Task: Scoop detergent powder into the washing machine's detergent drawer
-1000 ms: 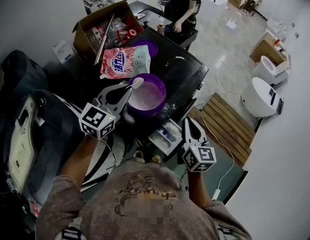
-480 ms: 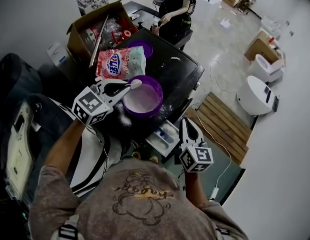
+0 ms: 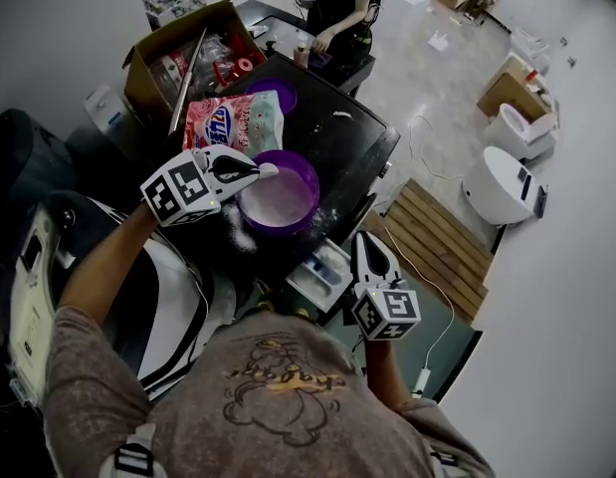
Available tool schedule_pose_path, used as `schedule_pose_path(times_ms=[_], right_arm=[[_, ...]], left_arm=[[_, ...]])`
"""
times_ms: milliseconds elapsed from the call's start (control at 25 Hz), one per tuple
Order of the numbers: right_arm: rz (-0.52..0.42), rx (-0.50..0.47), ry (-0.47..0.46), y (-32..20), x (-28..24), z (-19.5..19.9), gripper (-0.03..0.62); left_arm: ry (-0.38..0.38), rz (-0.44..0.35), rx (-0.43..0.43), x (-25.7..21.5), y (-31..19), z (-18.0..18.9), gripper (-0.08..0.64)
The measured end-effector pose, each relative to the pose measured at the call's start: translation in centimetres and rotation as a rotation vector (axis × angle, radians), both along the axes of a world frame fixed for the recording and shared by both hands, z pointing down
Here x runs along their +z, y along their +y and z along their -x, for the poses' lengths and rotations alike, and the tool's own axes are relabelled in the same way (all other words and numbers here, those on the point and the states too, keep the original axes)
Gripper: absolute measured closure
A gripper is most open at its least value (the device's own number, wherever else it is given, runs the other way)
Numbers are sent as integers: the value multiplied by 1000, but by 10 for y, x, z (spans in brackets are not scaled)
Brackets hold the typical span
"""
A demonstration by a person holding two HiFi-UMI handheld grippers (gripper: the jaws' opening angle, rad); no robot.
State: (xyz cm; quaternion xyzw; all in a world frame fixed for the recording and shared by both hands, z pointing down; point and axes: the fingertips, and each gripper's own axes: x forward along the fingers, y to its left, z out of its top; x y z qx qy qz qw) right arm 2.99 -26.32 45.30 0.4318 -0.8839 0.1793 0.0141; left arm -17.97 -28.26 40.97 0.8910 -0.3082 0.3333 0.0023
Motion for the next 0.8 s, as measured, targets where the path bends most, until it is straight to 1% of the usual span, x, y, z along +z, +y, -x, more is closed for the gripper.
schedule_pose_path(times_ms=[240,440,680,800], right_arm=[[-3,7,20,-4,-3,1,592],[-2,12,35,-5,1,1,592],[5,17,30,-4,3,2,592],[14,18,6,-1,4,5,592]], left_arm=[[-142,32,105,17,-3,-1,537],[-237,64,186,28,0,1,537],[-330,71,269,39,6,-1,537],[-351,80,291,42,9,0,537]])
